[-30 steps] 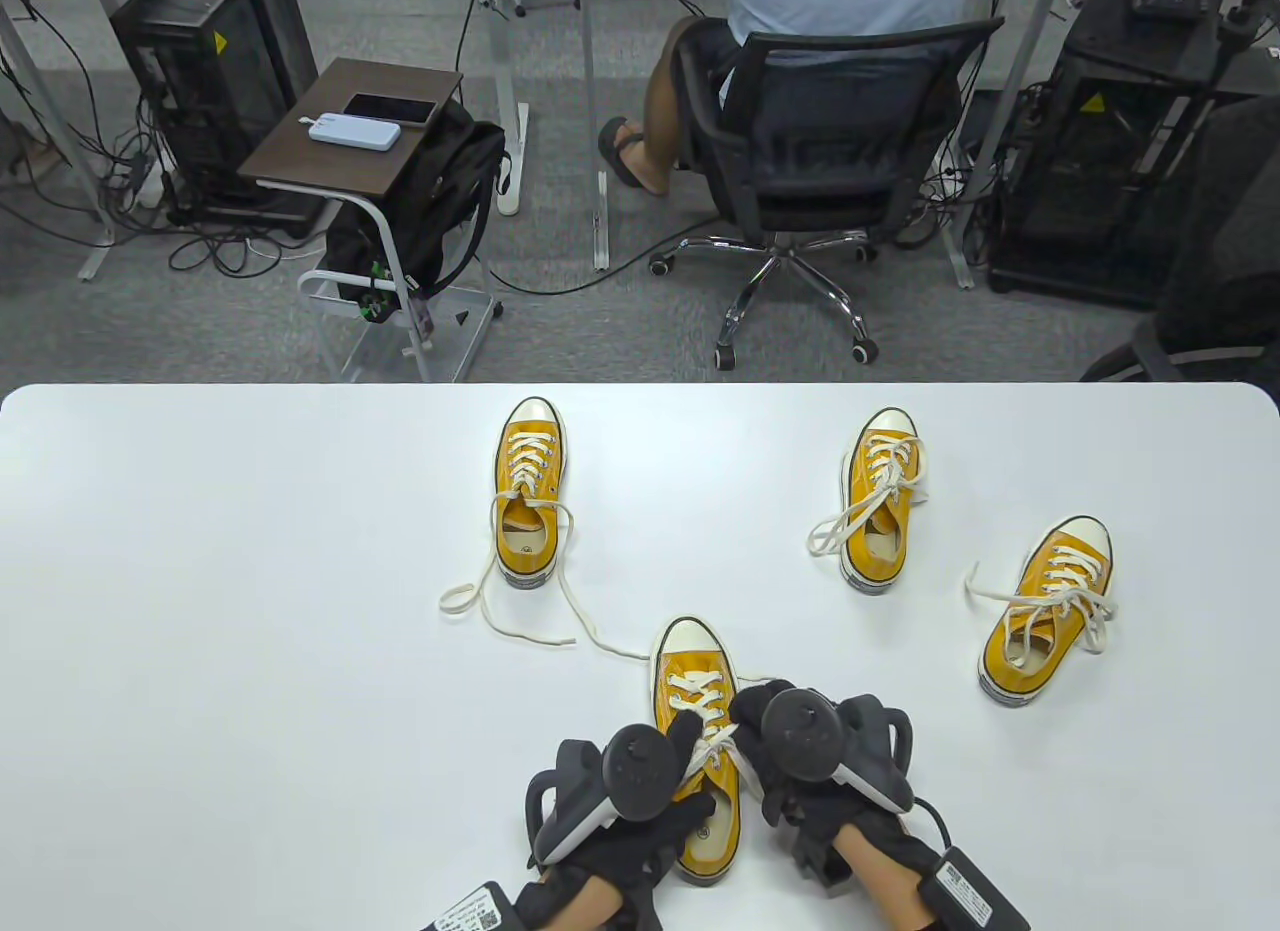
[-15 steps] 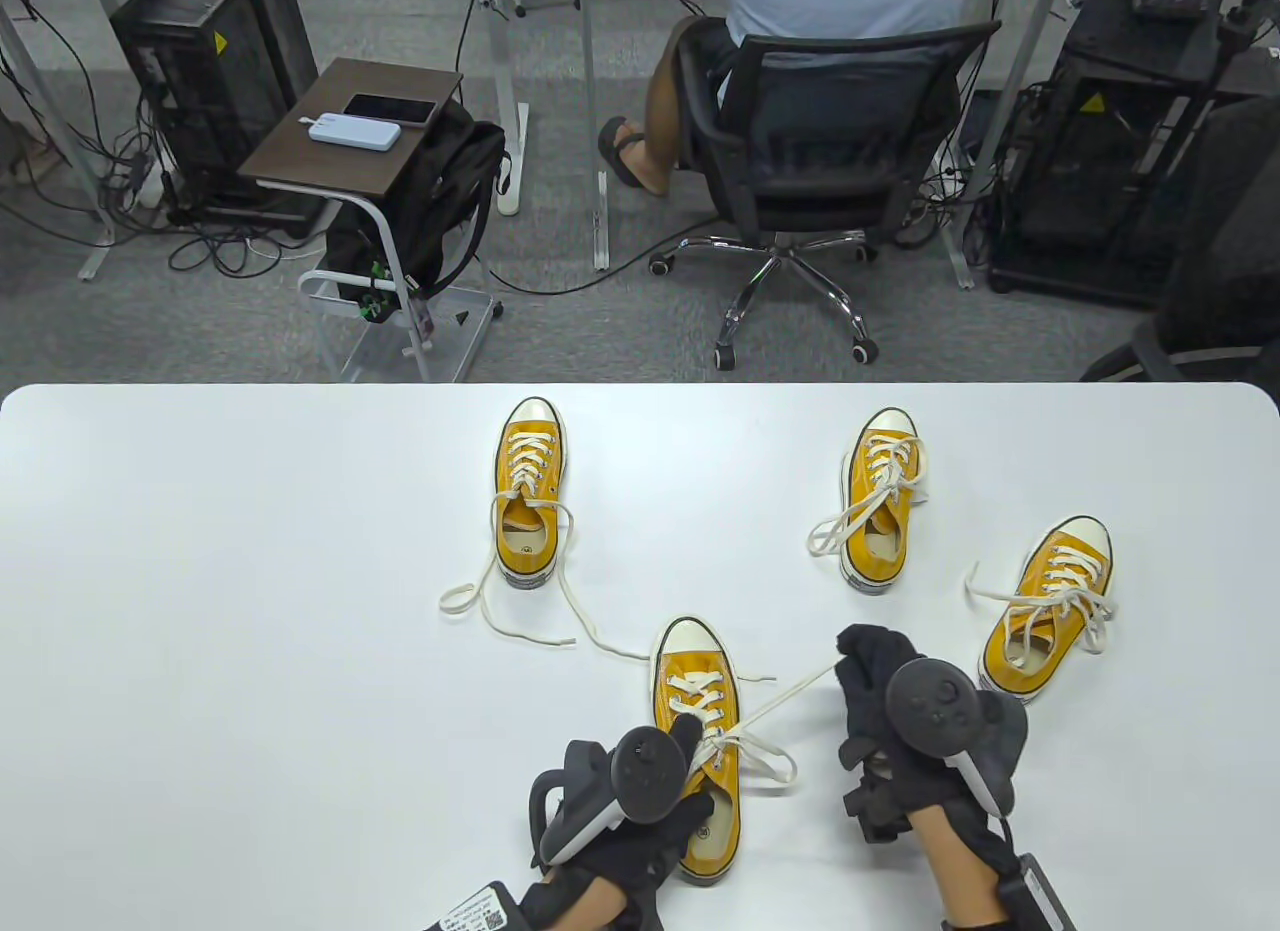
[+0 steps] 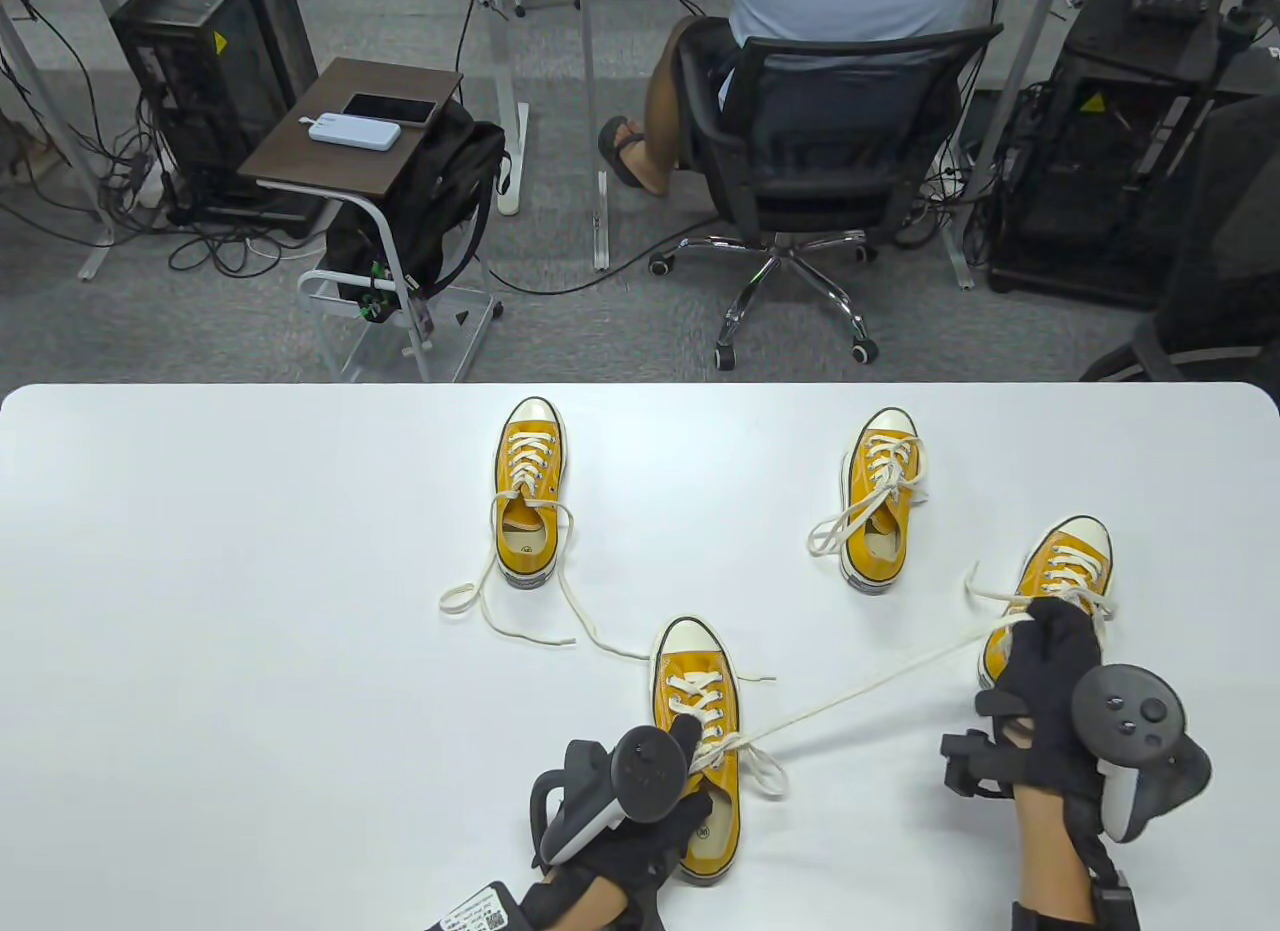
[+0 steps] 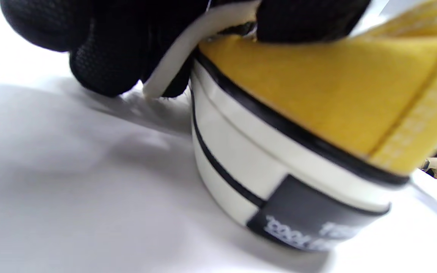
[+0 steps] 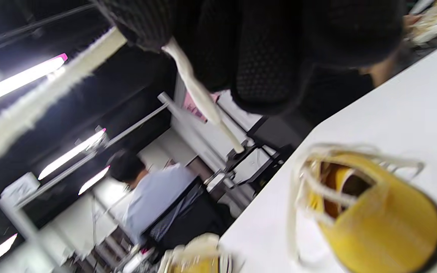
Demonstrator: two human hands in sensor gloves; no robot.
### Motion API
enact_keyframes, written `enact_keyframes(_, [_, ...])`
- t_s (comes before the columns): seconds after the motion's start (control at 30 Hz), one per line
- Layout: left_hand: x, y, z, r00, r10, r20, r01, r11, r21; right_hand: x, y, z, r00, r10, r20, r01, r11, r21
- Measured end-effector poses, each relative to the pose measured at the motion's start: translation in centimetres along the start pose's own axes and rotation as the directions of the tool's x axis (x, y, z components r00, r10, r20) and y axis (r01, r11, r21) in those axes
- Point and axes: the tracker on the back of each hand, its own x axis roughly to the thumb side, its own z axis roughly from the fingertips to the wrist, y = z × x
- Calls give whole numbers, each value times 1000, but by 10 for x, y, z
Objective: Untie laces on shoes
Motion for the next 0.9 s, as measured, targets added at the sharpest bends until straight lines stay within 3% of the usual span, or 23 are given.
enact_keyframes(0.07, [1, 0, 0, 1000, -1, 0, 1, 1000, 0, -5, -1, -2, 1000, -21, -3, 22, 999, 27])
enact_keyframes(0.23, [0, 0, -1, 1000, 5, -2, -5, 1000, 2, 6, 28, 5, 994, 76, 75, -94, 957, 274])
enact_keyframes(0.27, [0, 0, -1, 1000, 7, -1, -7, 1000, 2, 9, 38, 9, 985, 123, 120, -158, 922, 353])
enact_keyframes(0.43, [-1, 0, -1, 1000, 7, 4, -7, 1000, 3, 21, 73, 28, 935, 242, 260, -348, 771, 534])
enact_keyframes(0.7, [-2, 1, -1, 1000, 25, 9, -25, 1000, -2, 25, 109, 50, 852, 370, 369, -521, 666, 535])
enact_keyframes(0.9, [-4, 2, -2, 999, 41, 8, -41, 999, -7, 30, 104, 54, 851, 382, 360, -521, 705, 482])
